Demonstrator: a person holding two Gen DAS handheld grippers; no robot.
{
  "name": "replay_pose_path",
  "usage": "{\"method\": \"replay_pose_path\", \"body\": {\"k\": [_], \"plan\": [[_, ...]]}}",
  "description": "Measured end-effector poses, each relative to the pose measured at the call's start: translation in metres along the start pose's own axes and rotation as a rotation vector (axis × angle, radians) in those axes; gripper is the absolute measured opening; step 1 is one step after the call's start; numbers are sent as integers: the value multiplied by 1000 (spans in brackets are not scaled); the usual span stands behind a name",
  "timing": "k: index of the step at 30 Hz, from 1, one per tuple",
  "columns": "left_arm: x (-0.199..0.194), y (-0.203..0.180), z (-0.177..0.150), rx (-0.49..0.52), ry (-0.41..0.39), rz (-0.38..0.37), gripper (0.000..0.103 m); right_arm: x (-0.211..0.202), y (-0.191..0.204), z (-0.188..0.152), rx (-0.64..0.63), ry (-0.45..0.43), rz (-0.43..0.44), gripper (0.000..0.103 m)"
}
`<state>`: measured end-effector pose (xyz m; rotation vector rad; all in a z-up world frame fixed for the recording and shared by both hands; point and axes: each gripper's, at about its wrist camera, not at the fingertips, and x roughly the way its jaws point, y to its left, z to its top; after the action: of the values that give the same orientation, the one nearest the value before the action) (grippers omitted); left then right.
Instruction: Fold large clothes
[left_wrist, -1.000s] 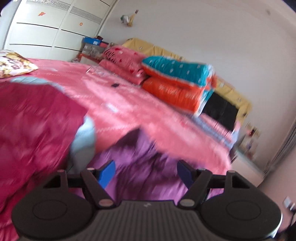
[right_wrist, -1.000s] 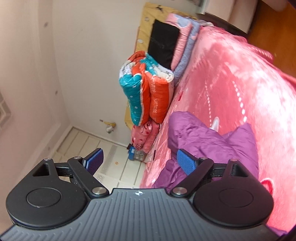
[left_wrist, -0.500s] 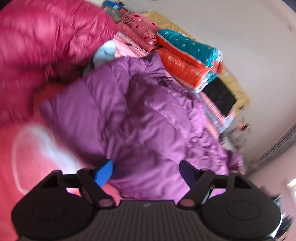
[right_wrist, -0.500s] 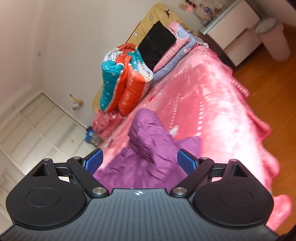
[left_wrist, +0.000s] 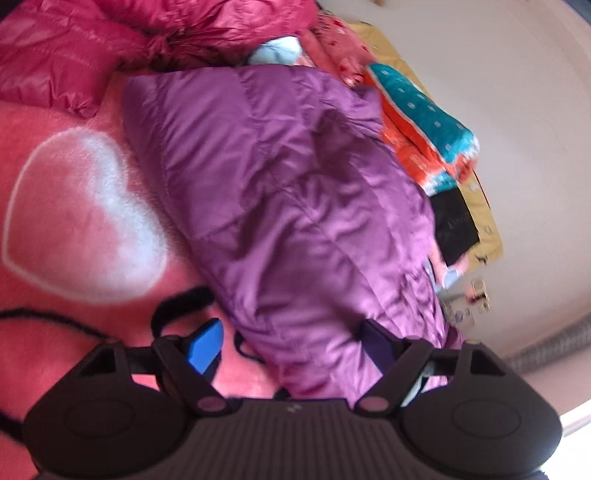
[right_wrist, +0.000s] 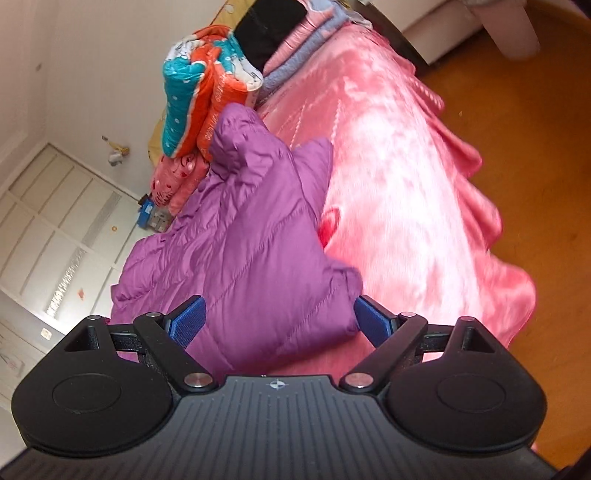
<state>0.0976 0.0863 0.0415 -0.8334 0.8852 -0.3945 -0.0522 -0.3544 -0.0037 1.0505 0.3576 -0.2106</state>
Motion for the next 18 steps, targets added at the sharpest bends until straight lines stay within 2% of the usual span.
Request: {"method": "replay_pose_path", "body": {"k": [6,9,12,16,18], "plan": [[21,-11,11,17,-32,14,95,5,-9,-6,136,-4,107,103],[31,-9,17,-44,-52,16,102,3,-17,-11,169,-10,63,103],[39,-13,19,-11,-65,30,102,-5,-20,-19,216,-23,80,103],[47,-15,19,15,-72,43,99,-3,-10,-29,204,-2,103,103],[47,-16,18,31,-71,56,86,0,-7,-30,196,12,121,103]]}}
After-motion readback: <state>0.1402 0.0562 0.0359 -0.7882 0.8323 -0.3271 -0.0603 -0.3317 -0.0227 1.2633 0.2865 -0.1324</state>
